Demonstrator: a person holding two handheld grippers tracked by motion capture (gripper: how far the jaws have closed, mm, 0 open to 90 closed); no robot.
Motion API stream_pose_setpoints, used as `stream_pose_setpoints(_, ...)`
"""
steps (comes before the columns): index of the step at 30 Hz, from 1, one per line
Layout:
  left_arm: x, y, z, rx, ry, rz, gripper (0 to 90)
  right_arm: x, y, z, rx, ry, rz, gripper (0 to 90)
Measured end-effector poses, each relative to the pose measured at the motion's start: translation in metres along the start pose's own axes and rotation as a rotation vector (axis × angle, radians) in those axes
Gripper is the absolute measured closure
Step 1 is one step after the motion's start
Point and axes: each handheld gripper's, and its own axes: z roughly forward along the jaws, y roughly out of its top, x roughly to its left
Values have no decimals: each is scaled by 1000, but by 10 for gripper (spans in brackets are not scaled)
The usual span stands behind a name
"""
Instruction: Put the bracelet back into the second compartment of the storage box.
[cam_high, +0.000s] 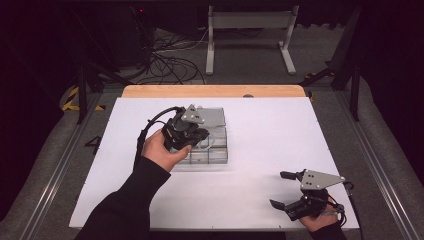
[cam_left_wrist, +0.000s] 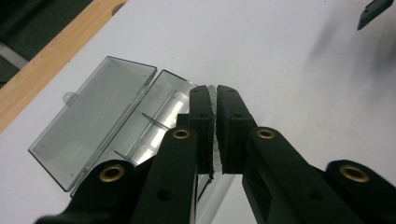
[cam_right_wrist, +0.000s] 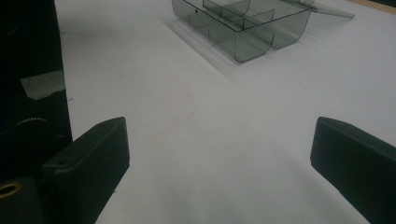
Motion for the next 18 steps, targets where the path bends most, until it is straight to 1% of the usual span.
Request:
stream_pose_setpoints(7,12,-1,9,6,40,-18,853,0,0,0,0,0,-1,51)
stream_pose_setpoints(10,17,-3,13,4,51,-37,854,0,0,0,-2,1,0,51)
stream_pose_setpoints(13,19,-4,16,1,73,-44,853,0,0,0,0,1,1,51)
stream_pose_setpoints(18,25,-5,24,2,92,-59,853,0,0,0,1,2,0,51)
